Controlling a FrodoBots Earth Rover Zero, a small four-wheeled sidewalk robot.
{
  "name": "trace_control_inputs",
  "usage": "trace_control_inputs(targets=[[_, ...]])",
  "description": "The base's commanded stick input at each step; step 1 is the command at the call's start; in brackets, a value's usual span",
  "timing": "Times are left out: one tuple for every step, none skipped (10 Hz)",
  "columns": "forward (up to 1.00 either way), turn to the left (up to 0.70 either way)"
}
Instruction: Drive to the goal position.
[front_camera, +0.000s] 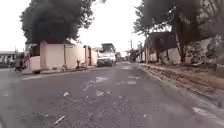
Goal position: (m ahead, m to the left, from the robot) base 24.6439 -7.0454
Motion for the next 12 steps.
trace_control_inputs(targets=[[0.7, 0.0], [0.7, 0.0], [0.7, 0.0], [0.7, 0.0], [0.7, 0.0], [0.7, 0.0], [0.7, 0.0], [0.7, 0.0], [0.7, 0.0], [0.7, 0.0], [0.7, 0.0], [0.7, 0.0]])
